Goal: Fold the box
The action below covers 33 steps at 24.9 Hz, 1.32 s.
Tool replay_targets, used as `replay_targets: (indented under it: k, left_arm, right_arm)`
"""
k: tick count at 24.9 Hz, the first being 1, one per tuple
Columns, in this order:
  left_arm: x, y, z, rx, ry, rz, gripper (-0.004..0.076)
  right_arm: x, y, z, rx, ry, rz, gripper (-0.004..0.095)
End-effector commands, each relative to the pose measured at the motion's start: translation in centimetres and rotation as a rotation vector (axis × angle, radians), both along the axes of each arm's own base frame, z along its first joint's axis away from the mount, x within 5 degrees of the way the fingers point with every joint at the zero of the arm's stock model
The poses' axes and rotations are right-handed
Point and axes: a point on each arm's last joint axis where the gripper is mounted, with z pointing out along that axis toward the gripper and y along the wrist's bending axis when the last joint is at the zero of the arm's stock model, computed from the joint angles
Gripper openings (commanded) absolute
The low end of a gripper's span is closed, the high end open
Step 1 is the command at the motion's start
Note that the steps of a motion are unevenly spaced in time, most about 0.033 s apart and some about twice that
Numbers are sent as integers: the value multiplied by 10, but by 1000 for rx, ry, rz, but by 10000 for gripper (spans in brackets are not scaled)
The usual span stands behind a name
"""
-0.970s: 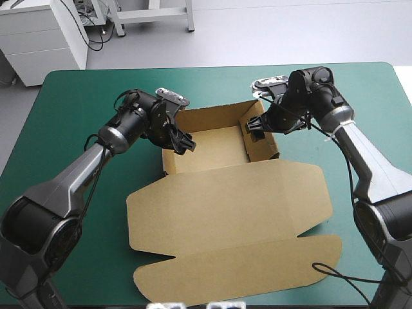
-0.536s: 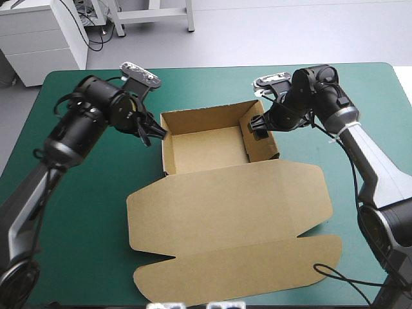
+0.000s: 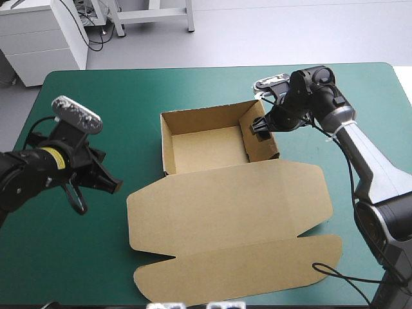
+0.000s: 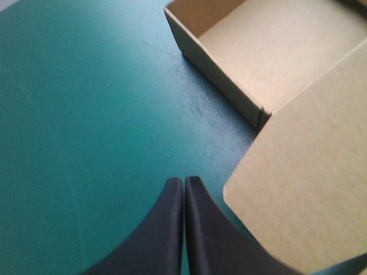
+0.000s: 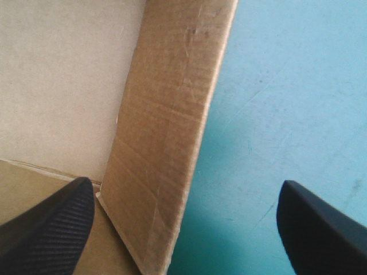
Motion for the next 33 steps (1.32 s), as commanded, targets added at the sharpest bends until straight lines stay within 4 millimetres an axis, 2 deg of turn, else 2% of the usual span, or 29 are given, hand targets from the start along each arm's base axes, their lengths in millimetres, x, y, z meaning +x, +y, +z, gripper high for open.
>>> replay_targets:
  k: [1, 2, 5, 6, 7, 9, 12, 17, 19, 22, 25, 28, 33]
  left_arm:
    - [-18, 10, -23, 38, 69, 12, -8]
    - [-24, 14, -43, 65, 117, 15, -8]
    - [-33, 24, -77, 103, 180, 99, -8]
    - [-38, 30, -91, 119, 193, 142, -8]
    - [-43, 32, -98, 121, 205, 152, -8]
    - [-53, 36, -109, 114, 221, 149, -8]
    - [-61, 41, -112, 81, 202, 177, -8]
    - [-63, 41, -112, 69, 190, 175, -8]
    - [-62, 41, -112, 64, 181, 172, -8]
    - [-62, 41, -111, 62, 177, 171, -8]
    - [-62, 41, -111, 62, 174, 171, -8]
    - [-62, 41, -111, 62, 174, 171, -8]
    - [-61, 41, -111, 64, 173, 172, -8]
  right_arm:
    - [2, 0, 15, 20, -73, 9, 781]
    - [7, 4, 3, 31, -43, 24, 778]
    - [17, 13, -19, 66, 16, 48, 761]
    - [22, 16, -30, 68, 38, 46, 692]
    - [25, 17, -36, 66, 46, 45, 605]
    - [27, 17, -40, 64, 51, 44, 364]
    - [29, 17, -38, 69, 20, 42, 0]
    - [30, 15, -30, 34, -17, 58, -19]
    - [33, 11, -22, -5, -49, 61, -19]
    - [39, -4, -5, -74, -108, 30, -19]
    - [47, -33, 17, -97, -166, -41, -19]
    - [55, -72, 37, -89, -218, -134, -19]
    - [59, -155, 51, -103, -260, -326, -19]
